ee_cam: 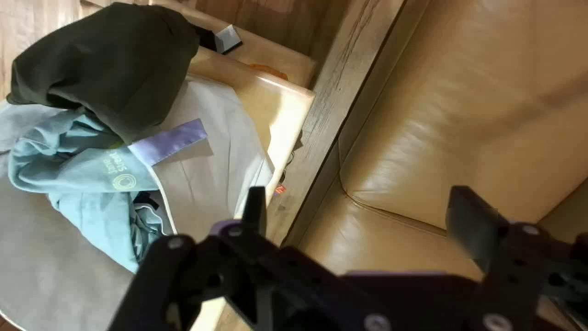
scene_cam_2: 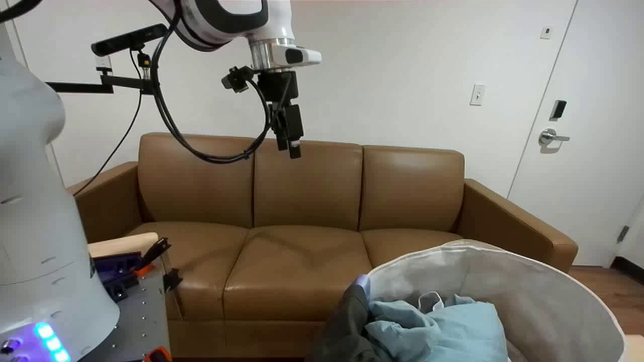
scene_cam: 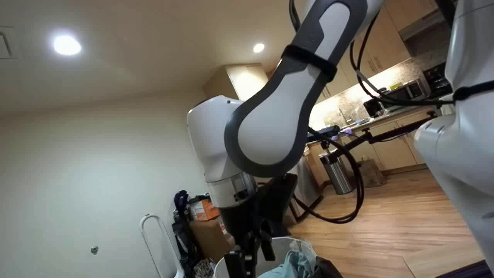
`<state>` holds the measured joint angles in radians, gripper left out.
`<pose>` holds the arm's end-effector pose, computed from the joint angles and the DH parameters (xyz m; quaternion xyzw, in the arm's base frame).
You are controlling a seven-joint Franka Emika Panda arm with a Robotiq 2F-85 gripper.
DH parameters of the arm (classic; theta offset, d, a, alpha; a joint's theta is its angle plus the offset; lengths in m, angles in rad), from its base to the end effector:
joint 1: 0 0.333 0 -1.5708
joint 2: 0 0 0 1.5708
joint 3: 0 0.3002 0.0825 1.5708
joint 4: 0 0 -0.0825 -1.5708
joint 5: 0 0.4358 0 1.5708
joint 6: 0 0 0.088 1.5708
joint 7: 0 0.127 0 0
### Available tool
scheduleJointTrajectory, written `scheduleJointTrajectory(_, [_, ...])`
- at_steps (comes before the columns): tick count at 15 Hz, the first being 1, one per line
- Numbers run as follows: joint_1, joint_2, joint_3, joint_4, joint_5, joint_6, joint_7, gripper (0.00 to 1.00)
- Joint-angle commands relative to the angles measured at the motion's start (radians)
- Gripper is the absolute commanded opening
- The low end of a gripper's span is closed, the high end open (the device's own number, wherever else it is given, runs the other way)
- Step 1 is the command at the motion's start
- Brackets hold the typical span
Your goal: Take the clothes from the bag and put them on the couch
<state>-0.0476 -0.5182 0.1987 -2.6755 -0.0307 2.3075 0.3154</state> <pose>0.4343 0.0550 0.3461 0.9923 -0.0815 0.0818 0.0440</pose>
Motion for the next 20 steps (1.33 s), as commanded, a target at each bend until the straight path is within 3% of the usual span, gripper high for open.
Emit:
scheduleJointTrajectory(1, [0.016, 0.001, -0.017, 0.002, -0.011, -0.003, 0.008, 1.00])
scheduleJointTrajectory(7, [-0.075, 0.038, -0.055, -0.006, -0.138, 0.148, 0.008, 1.00])
scheduleJointTrajectory(12, [-0.266, 0.121, -0.099, 0.004, -0.345, 0.340, 0.046, 1.00])
scheduleJointTrajectory(20, [-0.523, 0.243, -0.203, -0.012, -0.516, 0.504, 0.194, 1.00])
